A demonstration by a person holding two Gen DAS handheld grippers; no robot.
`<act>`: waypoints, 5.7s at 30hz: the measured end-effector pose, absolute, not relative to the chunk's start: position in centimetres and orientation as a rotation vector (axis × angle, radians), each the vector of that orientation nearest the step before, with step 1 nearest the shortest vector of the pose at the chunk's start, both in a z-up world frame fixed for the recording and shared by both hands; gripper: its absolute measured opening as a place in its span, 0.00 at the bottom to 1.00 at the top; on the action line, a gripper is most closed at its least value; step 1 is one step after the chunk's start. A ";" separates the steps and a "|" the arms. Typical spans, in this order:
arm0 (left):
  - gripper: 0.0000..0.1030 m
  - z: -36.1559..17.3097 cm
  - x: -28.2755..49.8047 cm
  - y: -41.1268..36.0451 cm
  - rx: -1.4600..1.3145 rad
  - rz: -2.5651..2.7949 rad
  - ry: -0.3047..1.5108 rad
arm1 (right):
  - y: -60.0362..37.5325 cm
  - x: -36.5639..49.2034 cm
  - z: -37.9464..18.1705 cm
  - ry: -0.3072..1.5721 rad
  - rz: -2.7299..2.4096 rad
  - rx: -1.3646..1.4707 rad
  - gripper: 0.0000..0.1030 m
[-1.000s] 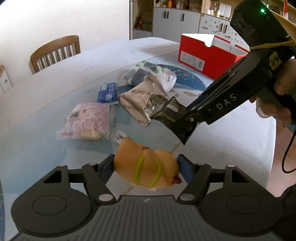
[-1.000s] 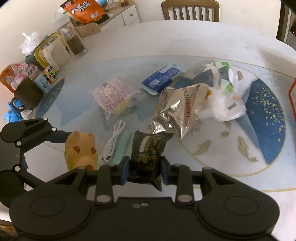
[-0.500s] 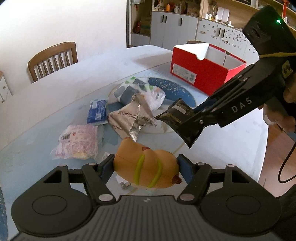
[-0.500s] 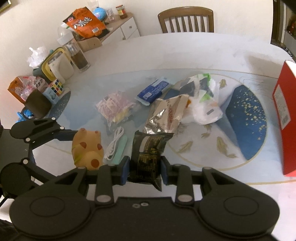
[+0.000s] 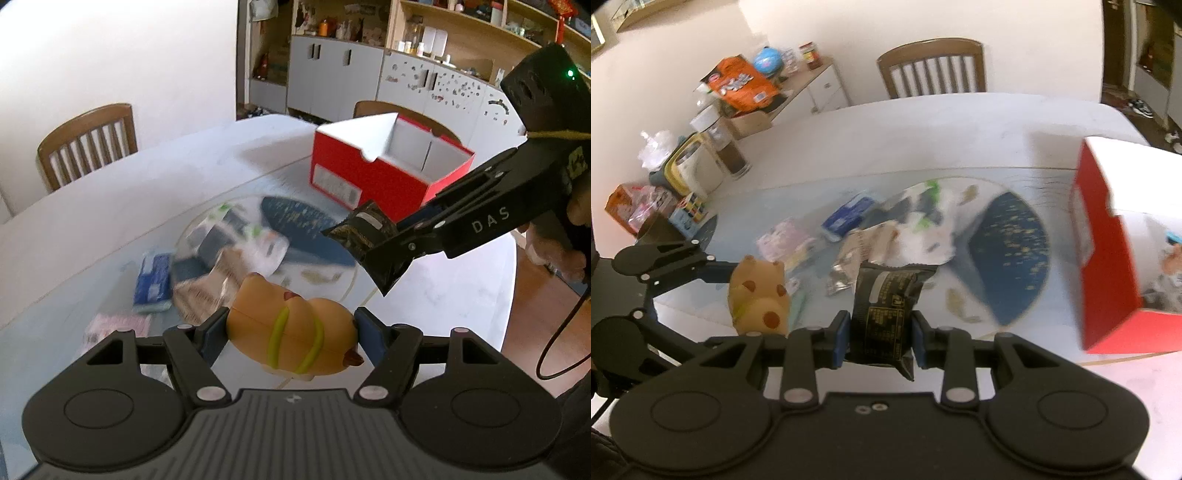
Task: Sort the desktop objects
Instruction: 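Carry the orange toy with the left tool while the right tool carries the black packet into the box, then open the left tool to drop the toy while the right tool releases the black packet in the box, then move both tools back from the red box to the remaining snacks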
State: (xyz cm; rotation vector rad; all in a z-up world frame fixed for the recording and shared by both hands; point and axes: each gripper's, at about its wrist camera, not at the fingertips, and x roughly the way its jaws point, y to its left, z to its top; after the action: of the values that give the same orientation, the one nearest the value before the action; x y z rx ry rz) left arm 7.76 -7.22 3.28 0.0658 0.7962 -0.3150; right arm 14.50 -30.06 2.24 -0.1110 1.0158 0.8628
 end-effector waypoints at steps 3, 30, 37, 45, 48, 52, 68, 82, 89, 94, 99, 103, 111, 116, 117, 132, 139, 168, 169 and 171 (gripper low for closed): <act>0.70 4.0 8.9 -8.6 0.068 -0.333 0.786 | -31.5 15.3 2.9 1.000 0.847 -0.102 0.32; 0.70 5.6 20.3 -21.1 0.122 -0.482 0.736 | -43.5 25.2 4.2 0.964 0.745 -0.059 0.32; 0.70 5.7 23.1 -24.4 0.147 -0.509 0.733 | -46.1 27.9 3.9 0.963 0.726 -0.048 0.33; 0.70 5.0 27.0 -27.9 0.178 -0.532 0.748 | -49.2 30.4 2.9 0.972 0.686 -0.041 0.33; 0.70 4.5 28.3 -29.0 0.196 -0.544 0.755 | -50.2 31.2 2.5 0.977 0.664 -0.041 0.33; 0.70 3.7 30.3 -30.5 0.204 -0.550 0.778 | -51.3 32.3 1.8 0.983 0.634 -0.045 0.33; 0.70 -0.7 36.9 -33.4 0.310 -0.519 0.925 | -52.8 35.6 -2.5 1.053 0.575 -0.099 0.33; 0.70 -3.7 39.6 -33.9 0.366 -0.499 1.053 | -51.7 36.5 -4.5 1.106 0.578 -0.146 0.33; 0.71 -4.5 40.4 -33.7 0.349 -0.500 1.113 | -51.4 36.4 -5.1 1.124 0.584 -0.168 0.33; 0.71 -4.7 40.6 -33.7 0.346 -0.507 1.136 | -51.4 36.5 -5.3 1.129 0.580 -0.172 0.34; 0.71 -4.5 40.5 -33.7 0.337 -0.511 1.132 | -51.4 36.5 -5.3 1.130 0.574 -0.177 0.36; 0.74 -4.2 40.3 -33.5 0.332 -0.518 1.126 | -51.4 36.4 -5.2 1.127 0.568 -0.184 0.39; 0.83 -3.3 39.8 -33.0 0.305 -0.538 1.100 | -51.8 36.1 -4.5 1.107 0.560 -0.181 0.49; 0.83 -2.5 38.8 -32.6 0.299 -0.544 1.074 | -51.7 35.8 -3.6 1.084 0.563 -0.170 0.53; 0.83 -2.3 38.7 -32.5 0.296 -0.545 1.068 | -51.5 35.7 -3.6 1.080 0.563 -0.170 0.53; 0.83 1.8 34.3 -29.9 0.238 -0.542 0.957 | -50.1 33.0 0.2 1.001 0.606 -0.164 0.56; 0.83 4.2 31.4 -27.3 0.192 -0.519 0.881 | -48.4 31.1 2.4 0.960 0.632 -0.163 0.58; 0.87 6.9 15.2 -12.5 0.056 -0.440 0.760 | -34.8 20.1 6.2 0.879 0.798 -0.192 0.62; 0.91 6.6 14.4 -11.6 0.052 -0.428 0.762 | -34.3 19.7 6.2 0.878 0.806 -0.196 0.62; 0.93 5.9 13.0 -9.8 0.045 -0.400 0.772 | -33.2 18.9 6.2 0.876 0.819 -0.203 0.63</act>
State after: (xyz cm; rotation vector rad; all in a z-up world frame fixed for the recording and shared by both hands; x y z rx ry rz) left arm 13.01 -9.76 5.94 0.0452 0.7721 -0.4000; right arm 18.88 -33.18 6.18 -0.2033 0.8757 0.8194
